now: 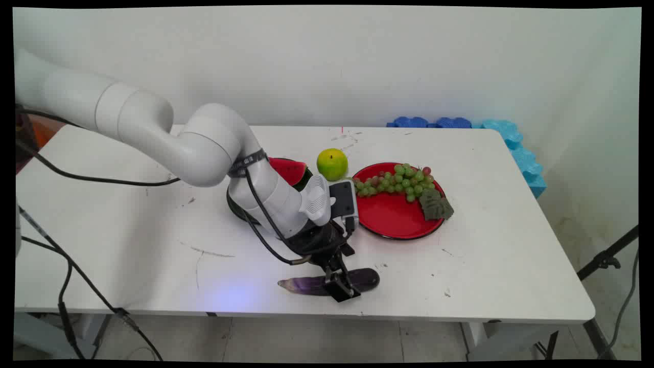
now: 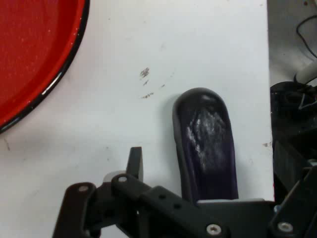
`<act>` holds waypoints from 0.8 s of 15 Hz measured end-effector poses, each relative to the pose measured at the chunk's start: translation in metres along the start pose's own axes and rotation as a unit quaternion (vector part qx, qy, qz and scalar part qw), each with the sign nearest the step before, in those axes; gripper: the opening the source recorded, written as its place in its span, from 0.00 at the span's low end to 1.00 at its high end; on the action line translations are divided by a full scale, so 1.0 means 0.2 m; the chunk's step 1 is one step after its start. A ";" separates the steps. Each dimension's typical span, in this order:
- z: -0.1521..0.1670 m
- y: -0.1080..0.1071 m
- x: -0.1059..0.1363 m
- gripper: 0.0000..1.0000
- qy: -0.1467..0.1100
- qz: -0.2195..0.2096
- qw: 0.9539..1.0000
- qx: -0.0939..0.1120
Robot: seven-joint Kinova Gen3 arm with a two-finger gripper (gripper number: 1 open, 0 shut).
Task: Pick up the mandarin from the green plate
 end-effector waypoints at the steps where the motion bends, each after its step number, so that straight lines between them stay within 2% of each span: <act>1: -0.02 0.00 0.01 1.00 0.005 0.001 1.000 0.001; 3: -0.08 -0.01 0.03 1.00 0.013 0.003 1.000 0.005; 6: -0.26 -0.05 0.06 1.00 0.027 0.006 1.000 0.009; 12: -0.64 -0.22 0.03 1.00 0.046 0.006 0.999 0.026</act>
